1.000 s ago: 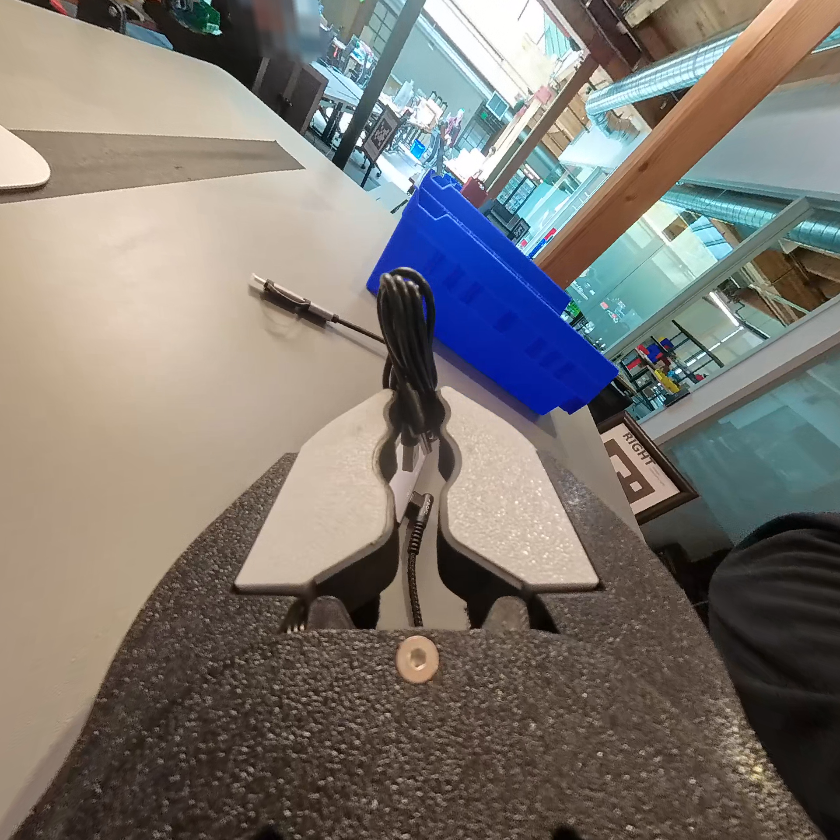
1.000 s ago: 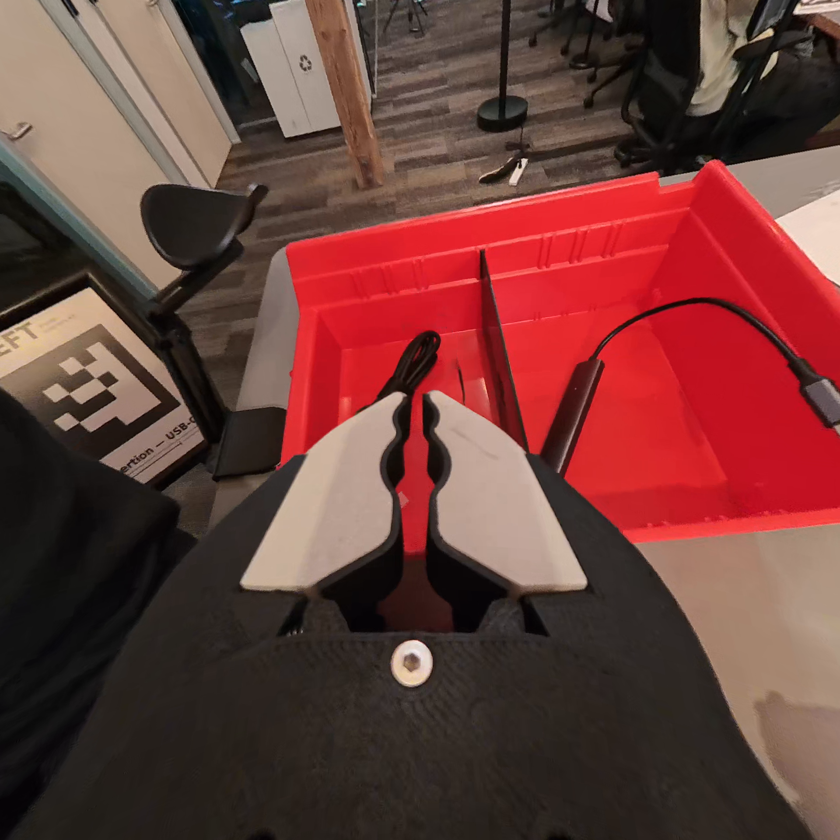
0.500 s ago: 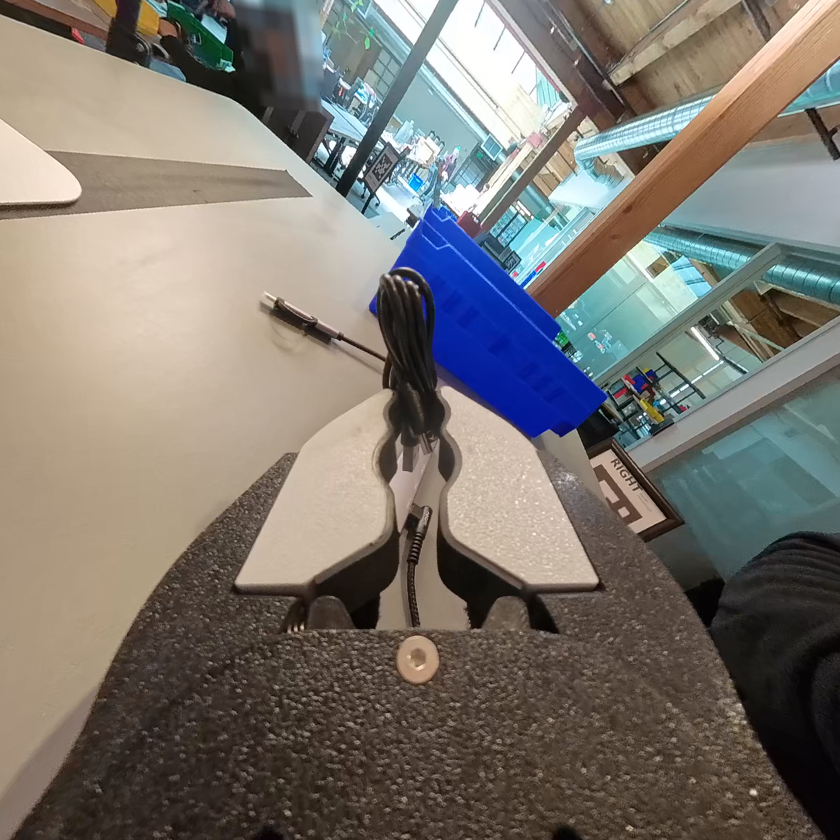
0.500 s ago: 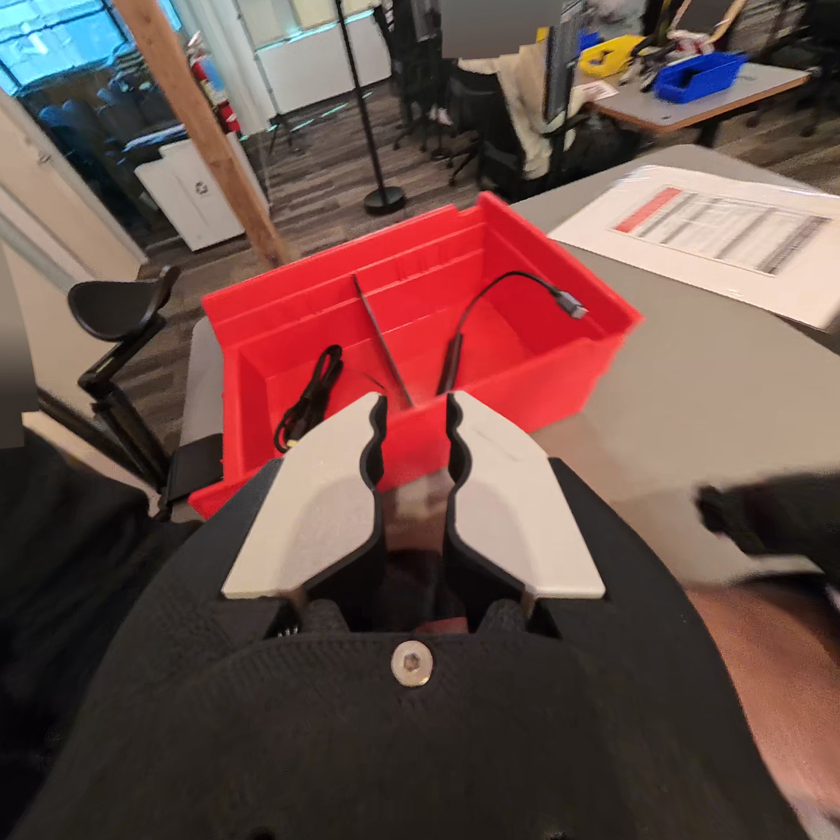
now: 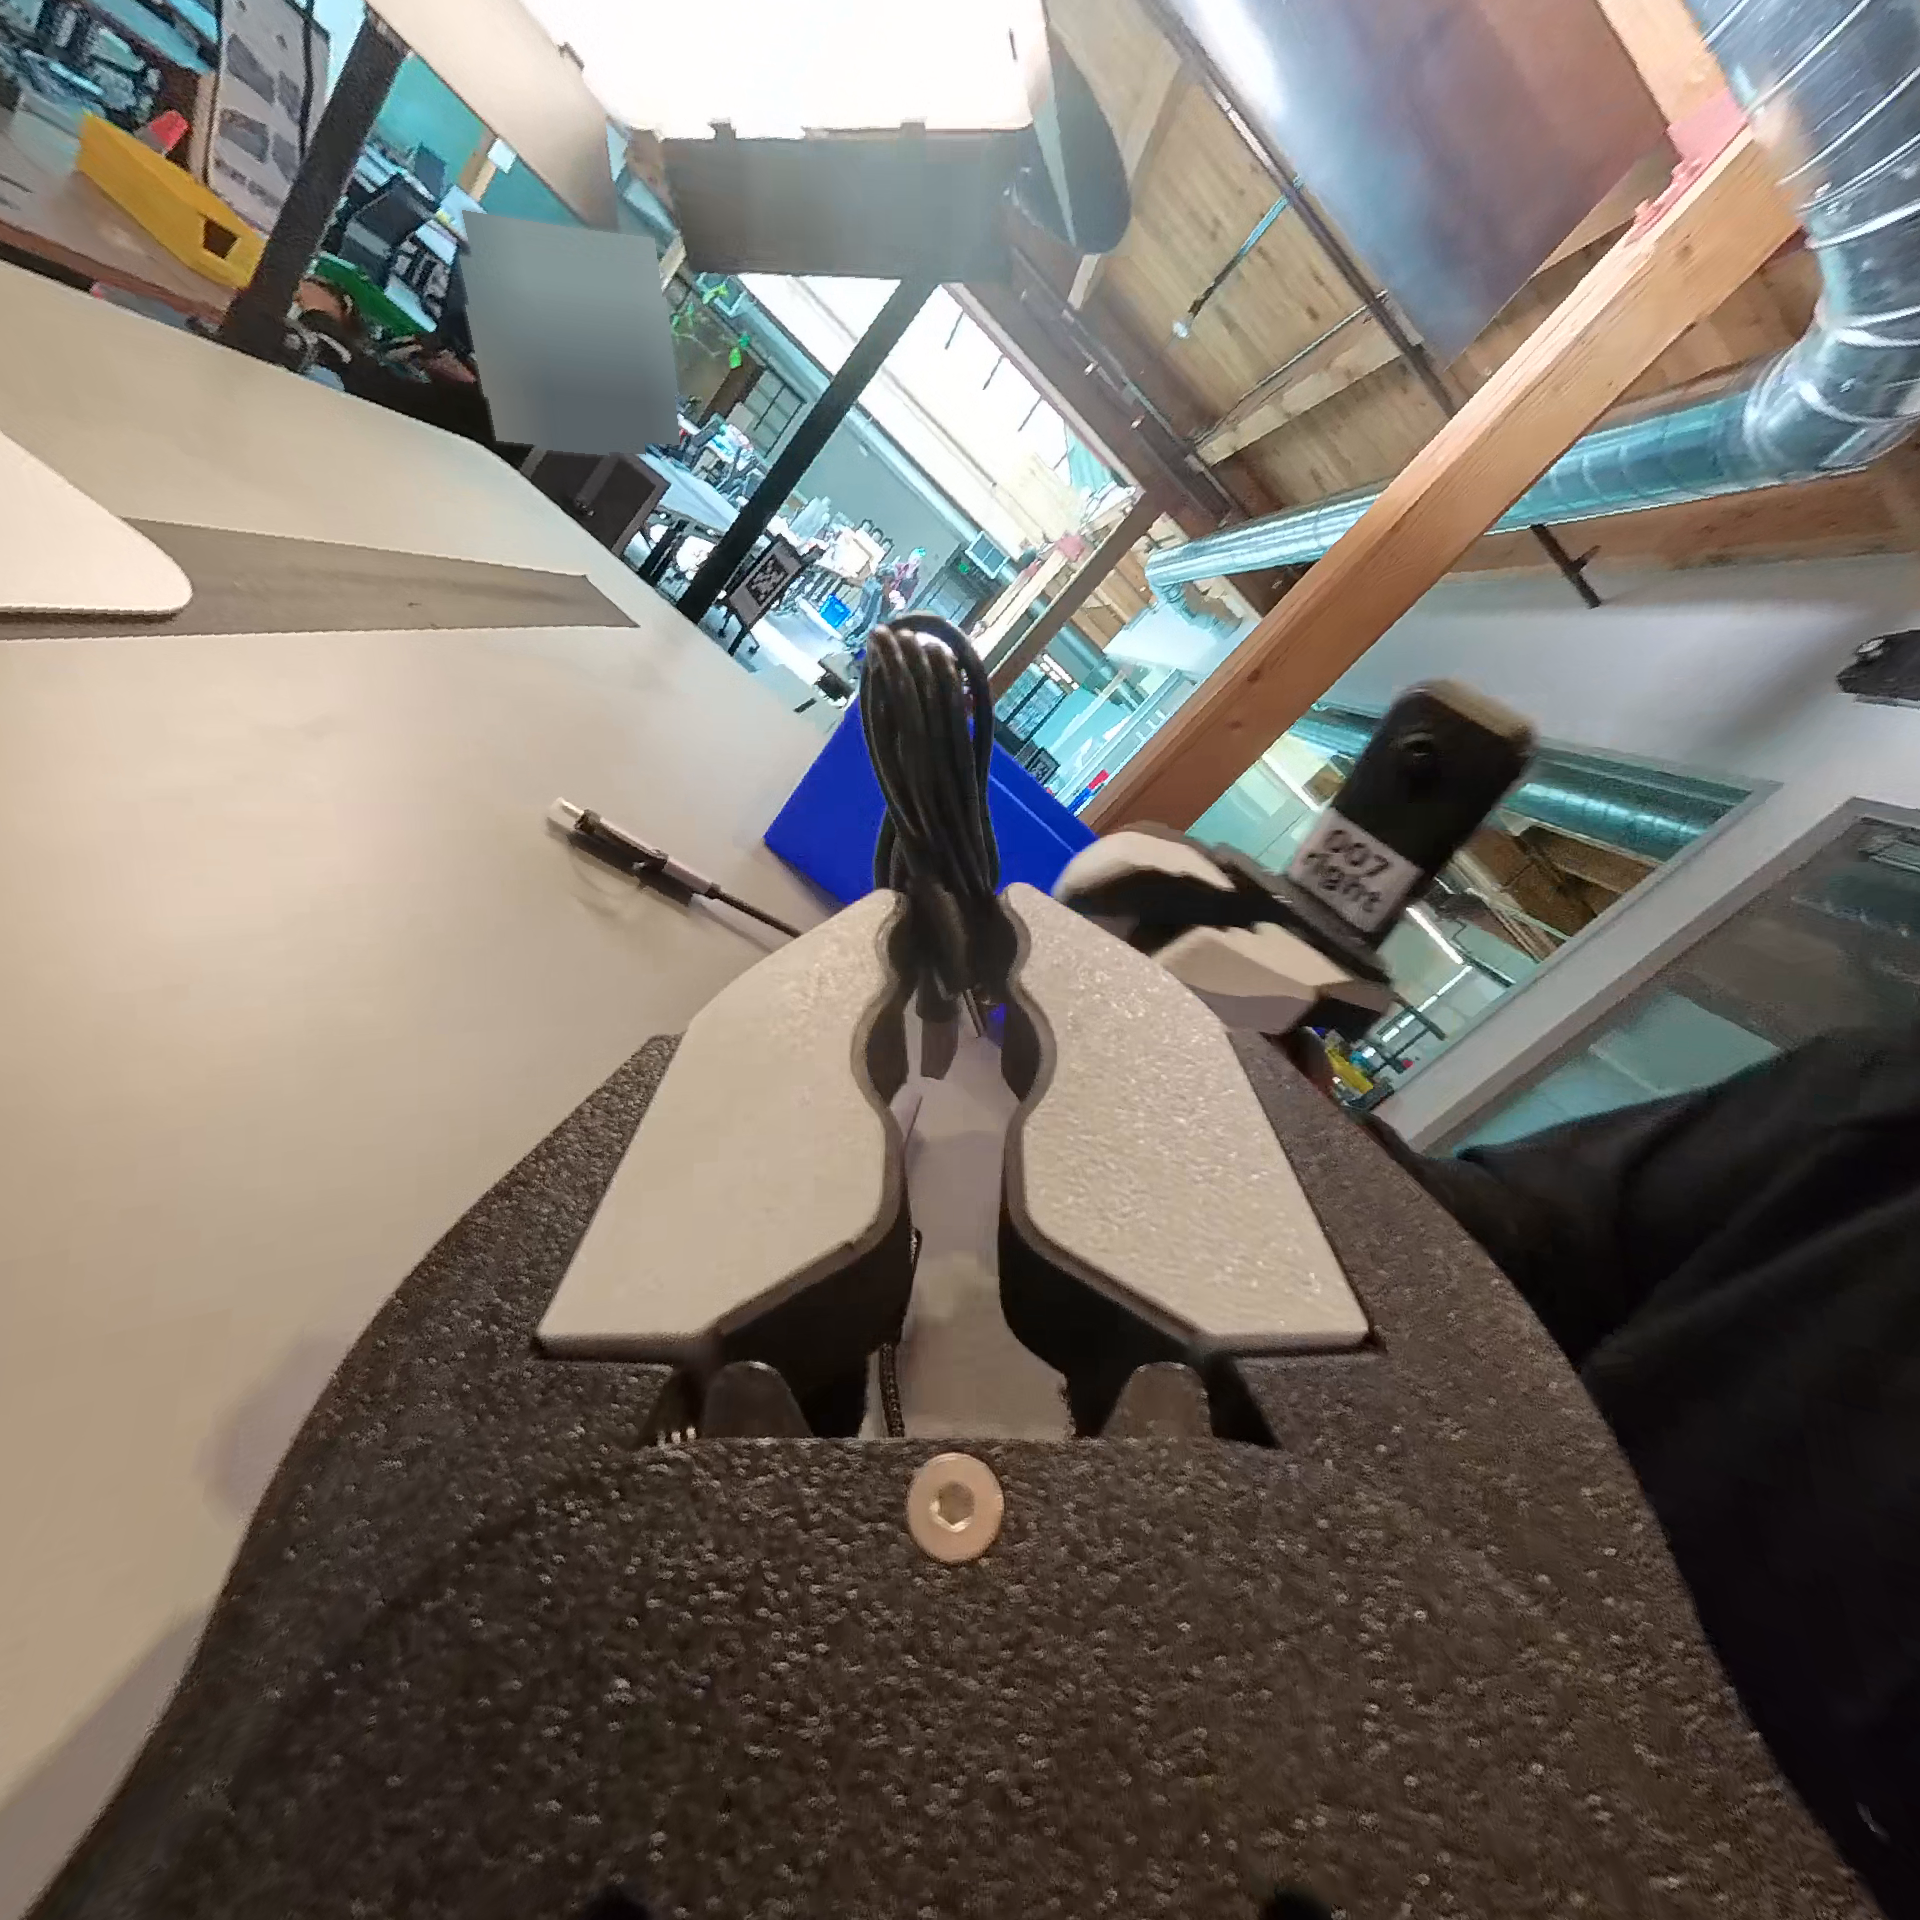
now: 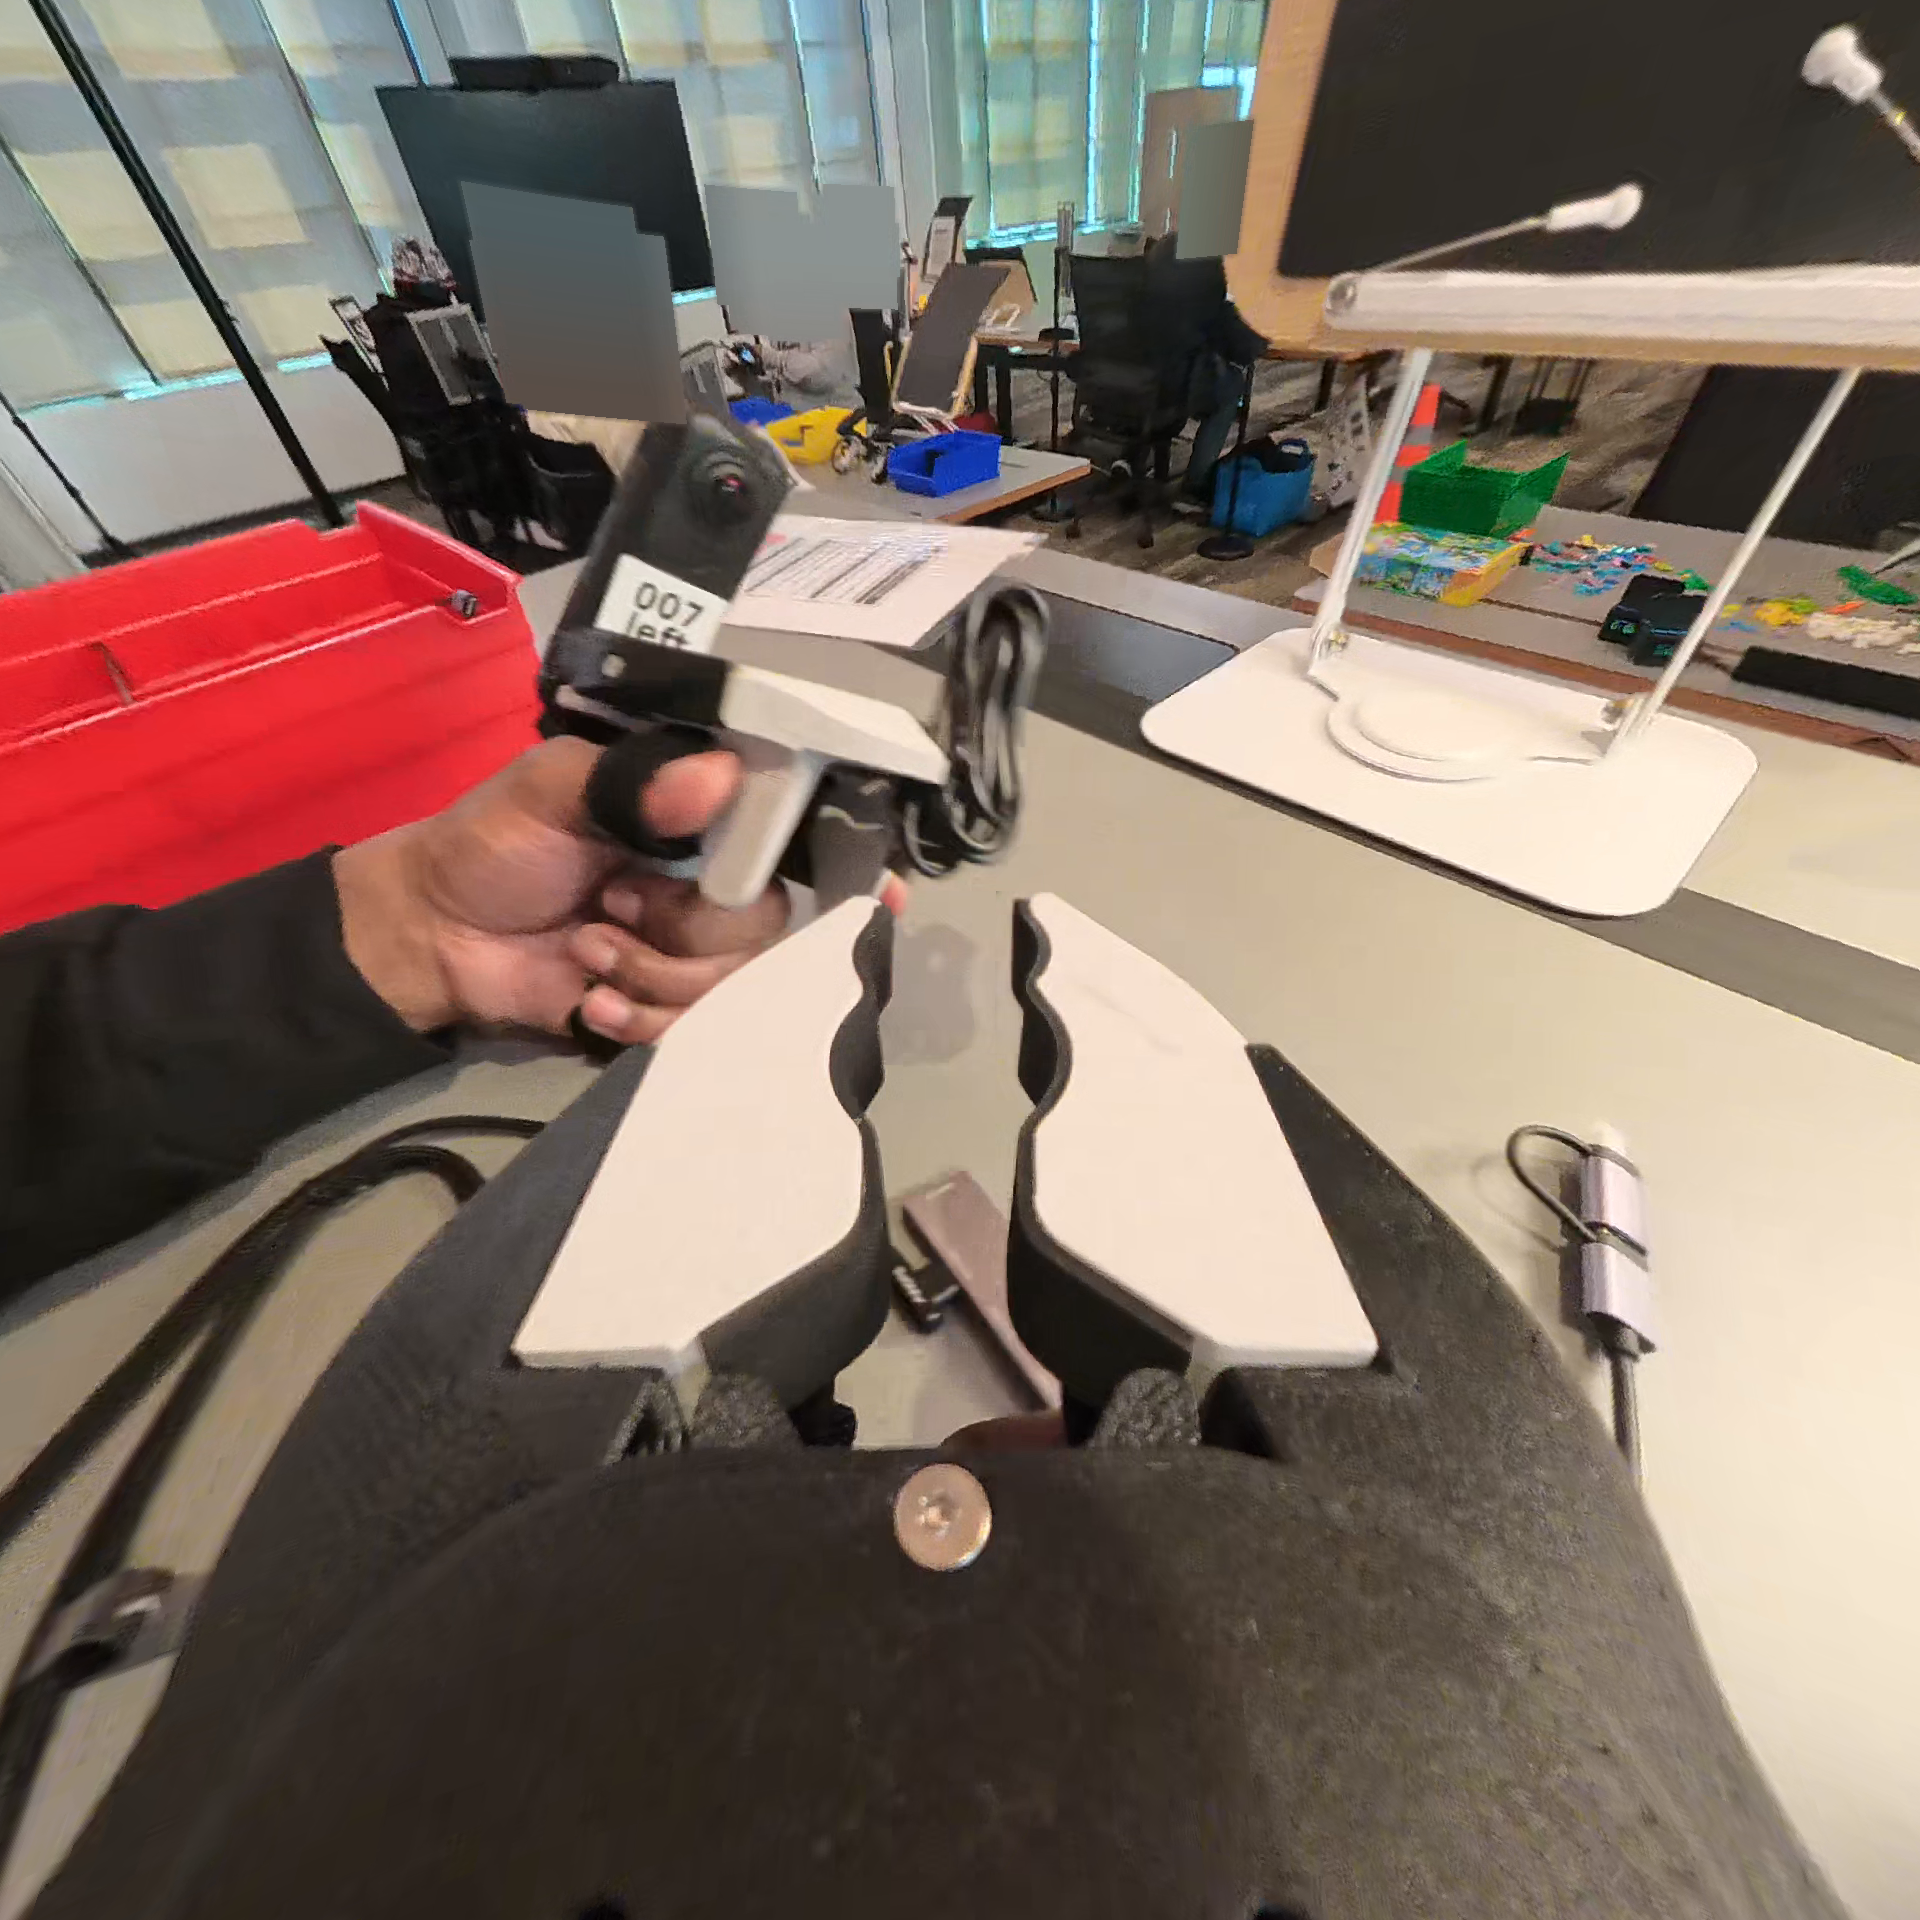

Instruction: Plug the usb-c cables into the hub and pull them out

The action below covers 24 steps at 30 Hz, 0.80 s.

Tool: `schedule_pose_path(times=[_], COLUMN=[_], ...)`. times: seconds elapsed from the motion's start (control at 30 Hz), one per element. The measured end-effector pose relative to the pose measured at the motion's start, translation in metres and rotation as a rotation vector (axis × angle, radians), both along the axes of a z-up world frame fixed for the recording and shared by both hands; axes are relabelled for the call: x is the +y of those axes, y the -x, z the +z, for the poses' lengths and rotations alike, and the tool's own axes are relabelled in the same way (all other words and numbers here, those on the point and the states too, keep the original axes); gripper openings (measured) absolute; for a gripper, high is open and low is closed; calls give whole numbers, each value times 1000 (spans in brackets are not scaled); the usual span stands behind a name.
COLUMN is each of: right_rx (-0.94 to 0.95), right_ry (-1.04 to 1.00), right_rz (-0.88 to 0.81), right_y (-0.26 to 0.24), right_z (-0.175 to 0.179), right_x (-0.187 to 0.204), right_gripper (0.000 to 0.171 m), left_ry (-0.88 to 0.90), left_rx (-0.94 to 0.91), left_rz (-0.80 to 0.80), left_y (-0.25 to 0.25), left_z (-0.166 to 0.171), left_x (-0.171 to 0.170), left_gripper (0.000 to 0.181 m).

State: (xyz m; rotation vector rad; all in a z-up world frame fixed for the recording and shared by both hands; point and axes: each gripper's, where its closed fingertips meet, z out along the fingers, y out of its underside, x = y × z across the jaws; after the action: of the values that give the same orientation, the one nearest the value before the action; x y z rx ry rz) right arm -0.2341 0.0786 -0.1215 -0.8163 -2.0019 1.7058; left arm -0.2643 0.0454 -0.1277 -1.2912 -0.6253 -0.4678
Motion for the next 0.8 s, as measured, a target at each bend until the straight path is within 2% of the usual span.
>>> schedule_pose_path(times=[0.2, 0.37, 0.63, 0.8], right_rx=[-14, 46, 44, 69], right_ry=[9, 83, 255, 250], right_rz=[113, 134, 195, 235], right_y=[19, 11, 2, -4], right_z=[-26, -14, 2, 3], right_x=[-17, -20, -11, -16], right_gripper=[23, 21, 22, 29], left_ry=[-20, -15, -218, -153], left_rx=[41, 124, 140, 145], left_rz=[30, -22, -115, -117], left_y=[-7, -22, -34, -34], left_z=[4, 8, 30, 24], left_x=[-3, 2, -14, -2], left_gripper=[14, 14, 14, 13])
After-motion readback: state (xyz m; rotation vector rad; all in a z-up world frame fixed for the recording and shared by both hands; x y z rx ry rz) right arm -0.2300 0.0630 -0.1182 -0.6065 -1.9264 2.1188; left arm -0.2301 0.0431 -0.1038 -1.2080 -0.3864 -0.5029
